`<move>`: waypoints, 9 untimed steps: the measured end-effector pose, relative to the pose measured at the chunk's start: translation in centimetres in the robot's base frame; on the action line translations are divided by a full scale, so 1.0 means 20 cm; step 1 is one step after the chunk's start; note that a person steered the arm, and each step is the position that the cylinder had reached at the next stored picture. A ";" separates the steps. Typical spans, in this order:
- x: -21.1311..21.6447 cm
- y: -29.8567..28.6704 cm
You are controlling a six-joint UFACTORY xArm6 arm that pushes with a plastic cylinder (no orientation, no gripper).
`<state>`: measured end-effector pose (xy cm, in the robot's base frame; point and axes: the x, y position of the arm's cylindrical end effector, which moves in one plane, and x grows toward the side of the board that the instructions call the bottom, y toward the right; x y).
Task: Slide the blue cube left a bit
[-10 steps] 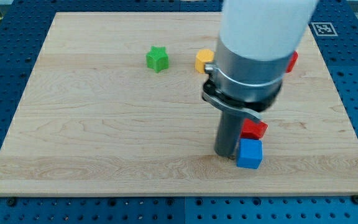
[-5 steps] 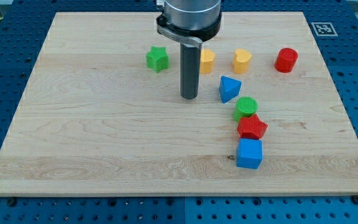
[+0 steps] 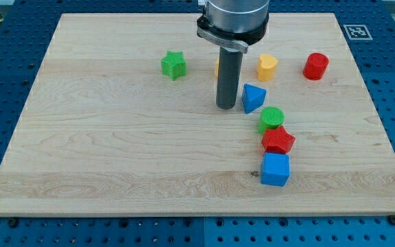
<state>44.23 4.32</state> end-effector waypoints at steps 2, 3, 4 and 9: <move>0.02 0.00; 0.16 -0.02; 0.37 -0.05; 0.86 0.58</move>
<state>61.49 15.89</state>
